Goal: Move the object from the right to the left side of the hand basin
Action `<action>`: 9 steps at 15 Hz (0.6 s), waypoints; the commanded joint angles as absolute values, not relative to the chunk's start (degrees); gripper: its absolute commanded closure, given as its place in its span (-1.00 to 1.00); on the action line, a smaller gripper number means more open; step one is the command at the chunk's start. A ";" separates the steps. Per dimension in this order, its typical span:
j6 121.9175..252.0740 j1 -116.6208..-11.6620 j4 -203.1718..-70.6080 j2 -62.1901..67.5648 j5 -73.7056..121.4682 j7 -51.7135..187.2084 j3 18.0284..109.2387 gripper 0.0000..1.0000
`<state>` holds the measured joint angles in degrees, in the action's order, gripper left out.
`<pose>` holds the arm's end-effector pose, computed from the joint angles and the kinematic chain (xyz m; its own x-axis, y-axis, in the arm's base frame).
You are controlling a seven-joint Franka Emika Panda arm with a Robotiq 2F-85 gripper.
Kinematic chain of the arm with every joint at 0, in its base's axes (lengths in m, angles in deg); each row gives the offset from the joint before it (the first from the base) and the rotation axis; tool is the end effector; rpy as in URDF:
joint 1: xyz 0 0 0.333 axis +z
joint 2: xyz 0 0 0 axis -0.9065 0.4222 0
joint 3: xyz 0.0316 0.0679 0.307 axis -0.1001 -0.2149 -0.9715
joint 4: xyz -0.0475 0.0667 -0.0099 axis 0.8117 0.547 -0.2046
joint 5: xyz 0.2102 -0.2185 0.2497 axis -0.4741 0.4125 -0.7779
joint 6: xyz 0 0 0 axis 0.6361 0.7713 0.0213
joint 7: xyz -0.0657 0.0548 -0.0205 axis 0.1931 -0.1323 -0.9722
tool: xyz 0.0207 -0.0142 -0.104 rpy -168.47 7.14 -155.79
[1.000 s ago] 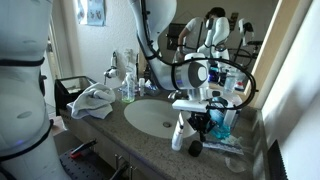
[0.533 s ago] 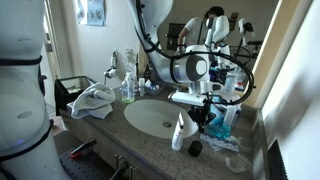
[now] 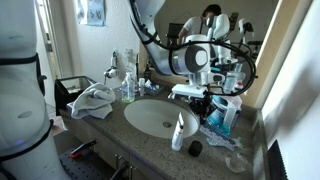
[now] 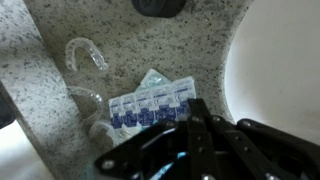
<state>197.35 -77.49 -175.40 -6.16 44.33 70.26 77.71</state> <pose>0.4660 -0.2691 0.3083 0.9466 -0.3076 0.0966 -0.3224 -0.9004 0.2921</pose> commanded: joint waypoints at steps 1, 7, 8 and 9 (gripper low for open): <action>194.95 -77.06 -177.45 -11.32 44.66 71.99 77.04 0.99; 191.17 -77.29 -178.41 -17.58 46.20 75.04 75.39 0.99; 190.60 -77.30 -178.92 -18.89 45.38 74.43 74.85 0.99; 189.47 -77.31 -179.11 -19.95 45.02 74.16 74.30 0.99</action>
